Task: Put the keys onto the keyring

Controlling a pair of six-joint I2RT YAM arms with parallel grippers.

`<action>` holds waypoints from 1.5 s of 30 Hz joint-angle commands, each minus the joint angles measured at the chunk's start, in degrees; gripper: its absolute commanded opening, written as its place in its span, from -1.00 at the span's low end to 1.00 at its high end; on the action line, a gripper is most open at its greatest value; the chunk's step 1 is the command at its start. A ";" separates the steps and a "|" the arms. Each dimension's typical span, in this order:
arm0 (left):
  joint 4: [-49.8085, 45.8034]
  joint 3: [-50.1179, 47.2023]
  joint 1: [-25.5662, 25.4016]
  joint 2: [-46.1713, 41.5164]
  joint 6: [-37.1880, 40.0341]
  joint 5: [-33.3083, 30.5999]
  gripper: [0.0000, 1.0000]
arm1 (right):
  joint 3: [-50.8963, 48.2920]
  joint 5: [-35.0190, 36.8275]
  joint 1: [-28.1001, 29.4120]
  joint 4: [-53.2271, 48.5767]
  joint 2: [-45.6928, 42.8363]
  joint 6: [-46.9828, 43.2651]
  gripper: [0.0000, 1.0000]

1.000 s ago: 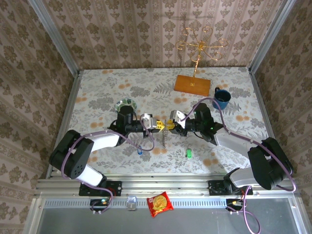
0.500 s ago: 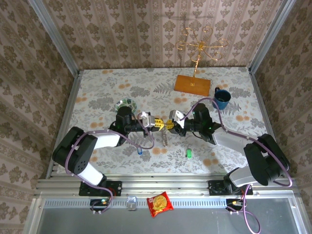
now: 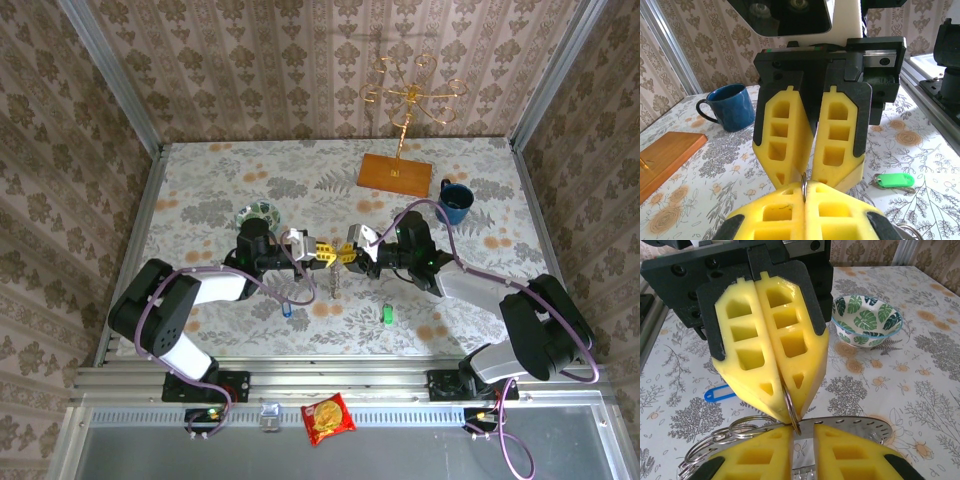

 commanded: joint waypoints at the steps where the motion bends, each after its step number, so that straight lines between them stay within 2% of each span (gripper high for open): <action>1: 1.85 0.03 0.15 0.95 -1.10 2.79 -1.00 | 1.54 -2.48 0.07 2.89 0.85 1.49 -0.62; 7: 1.61 0.07 0.23 1.27 -1.10 3.19 -1.00 | 1.88 -3.32 0.09 3.59 1.02 1.90 -0.65; 10: 1.81 0.18 0.23 1.42 -1.36 3.56 -1.00 | 2.08 -3.72 0.14 3.56 1.32 2.05 -0.79; 12: 1.64 0.31 0.23 1.46 -1.32 3.59 -1.00 | 2.19 -4.16 0.09 3.78 1.52 2.14 -1.00; 14: 1.29 0.25 0.32 1.31 -1.28 3.14 -1.00 | 2.18 -4.00 0.09 3.70 1.60 2.02 -1.00; 16: -0.29 -0.26 0.41 0.48 -0.17 1.35 -0.73 | 2.27 -3.34 0.09 2.43 1.30 1.11 -1.00; 19: -8.25 -0.06 0.43 -2.34 4.62 -1.00 -0.64 | 3.32 -2.77 0.10 -2.24 1.06 -1.29 -1.00; 22: -19.07 1.48 0.32 -4.42 10.48 -2.34 -0.67 | 4.27 -2.35 0.17 -5.36 1.04 -2.93 -1.00; 25: -26.35 3.10 0.01 -5.19 14.50 -3.57 -0.88 | 5.21 -1.53 0.57 -7.67 1.26 -4.56 -1.00; 29: -29.05 4.72 -0.38 -5.84 15.78 -4.06 -1.00 | 6.05 -1.27 0.91 -9.41 1.08 -5.45 -1.00; 32: -32.63 6.08 -0.58 -6.15 17.84 -4.32 -1.00 | 6.44 -1.57 1.13 -10.37 0.52 -5.88 -1.00; 35: -32.27 5.89 -0.47 -6.47 18.08 -4.46 -1.00 | 5.79 -1.16 1.04 -8.67 -0.31 -4.83 -1.00; 37: -28.16 4.74 -0.17 -6.62 15.60 -3.70 -1.00 | 3.98 -0.29 0.47 -4.72 -0.91 -2.75 -0.57; 38: -25.04 4.07 0.09 -6.51 13.63 -3.13 -1.00 | 2.74 -0.42 -0.12 -2.40 -0.94 -1.60 -0.45; 40: -19.95 3.01 0.40 -6.18 10.37 -2.00 -1.00 | 1.59 -0.77 -0.90 -0.49 -0.47 -0.36 -0.39; 45: -9.31 1.73 1.07 -4.24 3.48 0.53 -1.00 | 1.83 -1.92 -0.89 -0.33 0.65 0.47 -0.39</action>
